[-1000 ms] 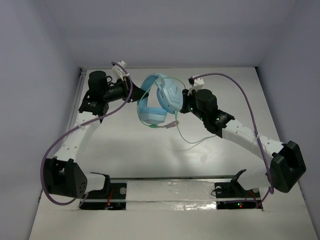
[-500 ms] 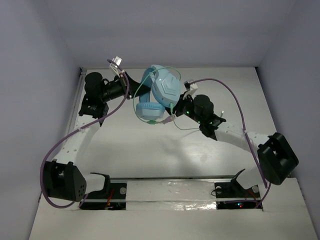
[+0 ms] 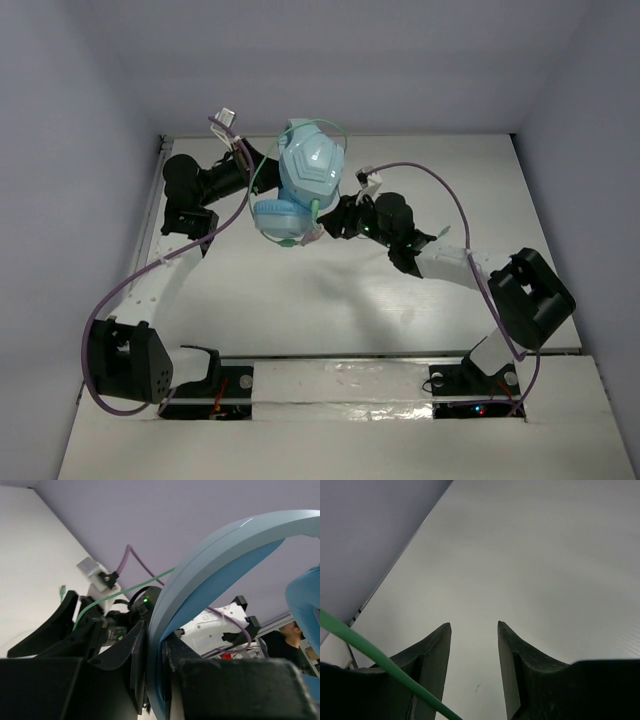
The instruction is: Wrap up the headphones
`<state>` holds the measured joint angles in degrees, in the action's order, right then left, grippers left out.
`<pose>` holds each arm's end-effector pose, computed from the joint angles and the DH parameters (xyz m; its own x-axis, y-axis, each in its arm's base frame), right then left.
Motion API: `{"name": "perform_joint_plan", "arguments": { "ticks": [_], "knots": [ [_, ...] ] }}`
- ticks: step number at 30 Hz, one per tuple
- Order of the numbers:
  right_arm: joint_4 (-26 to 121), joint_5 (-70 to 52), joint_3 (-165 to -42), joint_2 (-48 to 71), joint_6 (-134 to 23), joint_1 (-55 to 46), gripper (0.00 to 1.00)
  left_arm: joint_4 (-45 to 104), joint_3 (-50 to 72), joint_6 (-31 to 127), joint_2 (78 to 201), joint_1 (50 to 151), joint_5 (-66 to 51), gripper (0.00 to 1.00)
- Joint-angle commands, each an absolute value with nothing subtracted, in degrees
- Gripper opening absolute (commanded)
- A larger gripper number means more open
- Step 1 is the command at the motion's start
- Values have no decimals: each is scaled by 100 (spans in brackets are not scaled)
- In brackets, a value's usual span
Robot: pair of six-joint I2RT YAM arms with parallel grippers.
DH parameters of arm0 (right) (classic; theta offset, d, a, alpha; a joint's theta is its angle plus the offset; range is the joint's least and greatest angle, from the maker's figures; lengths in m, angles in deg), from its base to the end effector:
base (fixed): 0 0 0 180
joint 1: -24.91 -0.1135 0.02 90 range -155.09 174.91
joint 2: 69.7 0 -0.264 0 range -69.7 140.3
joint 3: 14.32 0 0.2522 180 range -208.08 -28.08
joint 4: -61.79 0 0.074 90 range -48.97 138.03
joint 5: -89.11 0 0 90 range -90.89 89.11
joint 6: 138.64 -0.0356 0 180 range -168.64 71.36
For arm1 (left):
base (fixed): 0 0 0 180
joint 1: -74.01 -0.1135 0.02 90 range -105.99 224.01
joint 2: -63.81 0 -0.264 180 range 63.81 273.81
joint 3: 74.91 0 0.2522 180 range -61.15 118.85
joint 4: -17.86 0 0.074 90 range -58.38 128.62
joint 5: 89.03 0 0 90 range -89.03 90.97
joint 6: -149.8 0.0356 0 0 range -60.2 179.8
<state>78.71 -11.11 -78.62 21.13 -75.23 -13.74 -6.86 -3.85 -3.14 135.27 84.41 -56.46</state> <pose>0.2748 0.2279 0.2466 -0.4529 0.2019 -0.8684 -0.6135 0.6363 0.4678 0.2632 -0.0788 0.4004 -0.5749 -0.3819 -0.7236 0.7486 0.1116 -0.6536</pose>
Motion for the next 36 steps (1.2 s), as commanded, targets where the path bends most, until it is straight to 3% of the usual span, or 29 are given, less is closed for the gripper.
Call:
{"name": "perform_joint_plan", "arguments": {
  "ticks": [1, 27, 36],
  "knots": [
    [8458, -1232, -7888, 2171, -7579, -1350, 48, -1611, -262, -1016, 13386, 8386, -5634, 0],
    [8547, -1170, -6657, 2118, -7957, -1350, 46, -759, 90, -991, 13035, 7893, -3220, 0],
    [6967, -749, -6982, 1881, -7888, -2307, 3, 217, -340, -287, 12648, 7893, -742, 0]
  ]
}}
